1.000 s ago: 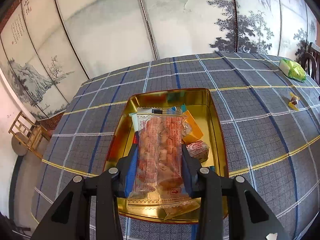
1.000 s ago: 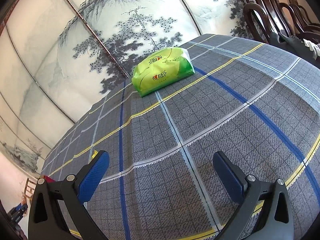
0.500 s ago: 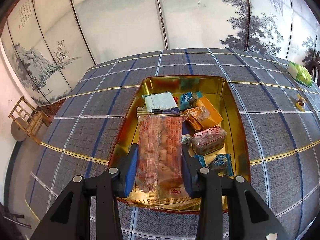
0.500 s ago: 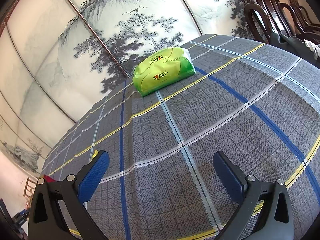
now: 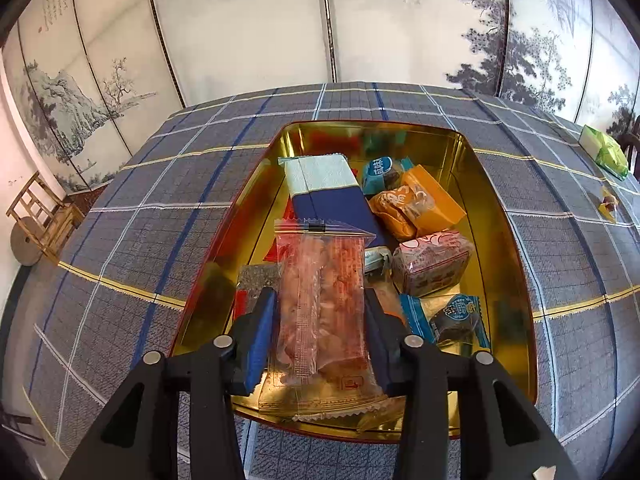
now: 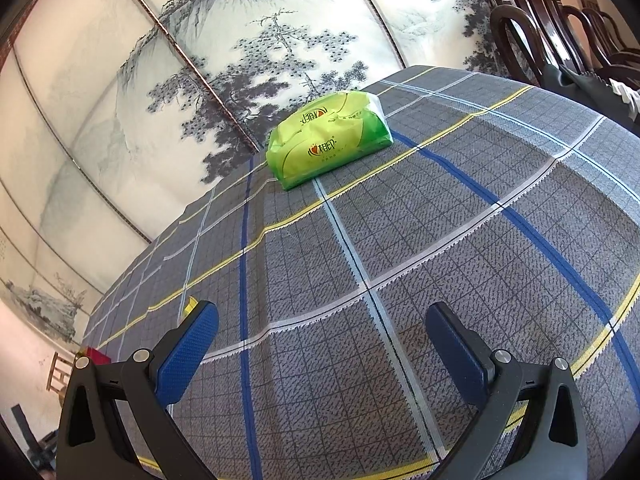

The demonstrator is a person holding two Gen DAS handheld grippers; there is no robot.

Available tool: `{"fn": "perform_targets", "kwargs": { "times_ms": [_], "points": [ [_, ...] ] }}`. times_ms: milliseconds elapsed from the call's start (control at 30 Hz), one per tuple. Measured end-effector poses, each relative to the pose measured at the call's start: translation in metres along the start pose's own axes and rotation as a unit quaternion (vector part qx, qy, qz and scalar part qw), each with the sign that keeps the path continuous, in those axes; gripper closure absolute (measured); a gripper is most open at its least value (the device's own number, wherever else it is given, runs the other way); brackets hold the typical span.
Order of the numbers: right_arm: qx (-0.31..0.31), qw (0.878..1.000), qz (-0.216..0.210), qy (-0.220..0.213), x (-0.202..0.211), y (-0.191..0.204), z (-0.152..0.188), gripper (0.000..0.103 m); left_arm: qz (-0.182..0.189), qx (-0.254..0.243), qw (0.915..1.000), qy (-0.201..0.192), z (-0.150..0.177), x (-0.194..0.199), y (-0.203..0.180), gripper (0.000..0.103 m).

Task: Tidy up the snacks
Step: 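Carry the cracker bag into the tin and open the left tool, then move the right tool to the yellow wrapped candy and grasp it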

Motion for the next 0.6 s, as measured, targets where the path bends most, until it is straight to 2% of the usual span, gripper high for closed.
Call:
{"fn": "perform_targets", "kwargs": {
  "times_ms": [33, 67, 167, 233, 367, 467, 600],
  "points": [
    [0.001, 1.0, 0.001, 0.0, 0.0, 0.001, 0.0, 0.0, 0.001, 0.001, 1.0, -0.005, 0.001, 0.002, 0.0, 0.037],
    [0.002, 1.0, 0.003, 0.0, 0.0, 0.001, 0.0, 0.0, 0.007, 0.006, 0.9998, -0.017, 0.001, 0.006, 0.001, 0.032],
    [0.012, 1.0, 0.014, 0.008, -0.003, 0.005, 0.0, 0.0, 0.033, 0.012, 0.9967, -0.073, 0.0, 0.034, 0.002, 0.025],
    [0.035, 0.999, 0.031, 0.019, -0.008, 0.012, 0.0, 0.0, 0.038, 0.016, 0.9936, -0.105, 0.001, 0.058, 0.005, 0.017],
    [0.102, 0.994, 0.022, 0.023, -0.004, 0.055, 0.009, 0.0, 0.077, 0.044, 0.9825, -0.164, 0.019, 0.113, 0.006, 0.009],
    [0.156, 0.987, -0.008, 0.037, -0.01, 0.099, 0.02, 0.0, 0.081, 0.026, 0.9808, -0.176, 0.042, 0.135, -0.005, 0.007],
    [0.184, 0.981, 0.005, 0.055, -0.032, 0.143, 0.033, 0.0, 0.103, 0.014, 0.9837, -0.147, 0.077, 0.138, -0.023, 0.007]
  ]
}}
Point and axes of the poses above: each gripper's, at about its wrist camera, not at the fingertips, and x roughly against the way its jaws point, y to its left, z to its underside, the point moved 6 cm from there along -x, roughly the way its jaws point, and after that the axes turned 8 degrees about z, right-handed, at the moved point
